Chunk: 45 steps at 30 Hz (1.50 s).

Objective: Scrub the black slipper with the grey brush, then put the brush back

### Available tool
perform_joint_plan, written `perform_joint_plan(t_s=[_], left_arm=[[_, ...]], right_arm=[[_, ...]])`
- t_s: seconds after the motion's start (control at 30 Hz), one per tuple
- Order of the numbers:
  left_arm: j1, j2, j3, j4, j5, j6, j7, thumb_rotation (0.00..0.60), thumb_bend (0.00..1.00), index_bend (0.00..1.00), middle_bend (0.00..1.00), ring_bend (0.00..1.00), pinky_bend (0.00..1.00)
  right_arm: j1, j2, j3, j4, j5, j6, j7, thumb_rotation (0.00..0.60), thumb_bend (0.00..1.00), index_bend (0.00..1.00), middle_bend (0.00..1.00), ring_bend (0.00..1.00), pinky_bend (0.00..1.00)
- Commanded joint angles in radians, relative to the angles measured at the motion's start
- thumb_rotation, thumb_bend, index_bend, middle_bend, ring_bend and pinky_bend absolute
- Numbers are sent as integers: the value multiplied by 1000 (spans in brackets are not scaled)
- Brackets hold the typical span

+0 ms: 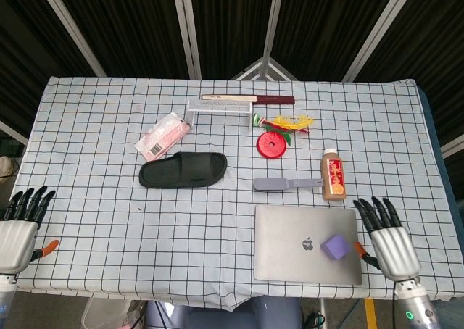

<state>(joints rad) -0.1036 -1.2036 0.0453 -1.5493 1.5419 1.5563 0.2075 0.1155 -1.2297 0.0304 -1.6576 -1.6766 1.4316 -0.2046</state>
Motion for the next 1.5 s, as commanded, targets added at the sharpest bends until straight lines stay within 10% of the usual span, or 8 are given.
perform_joint_plan(t_s=[0.03, 0.67, 1.5], left_arm=[[-5, 0, -1, 4, 7, -9, 12, 600, 72, 0, 27, 19, 6], [-19, -13, -36, 26, -45, -67, 31, 600, 71, 0, 24, 19, 6], [-11, -12, -58, 39, -74, -87, 26, 600, 69, 0, 26, 19, 6]], right_arm=[[98, -32, 45, -58, -19, -105, -27, 600, 345, 50, 167, 27, 55], [464, -310, 241, 138, 414, -560, -314, 600, 345, 210, 248, 81, 85], [617, -364, 200, 279, 569, -579, -433, 600, 345, 337, 310, 102, 108]])
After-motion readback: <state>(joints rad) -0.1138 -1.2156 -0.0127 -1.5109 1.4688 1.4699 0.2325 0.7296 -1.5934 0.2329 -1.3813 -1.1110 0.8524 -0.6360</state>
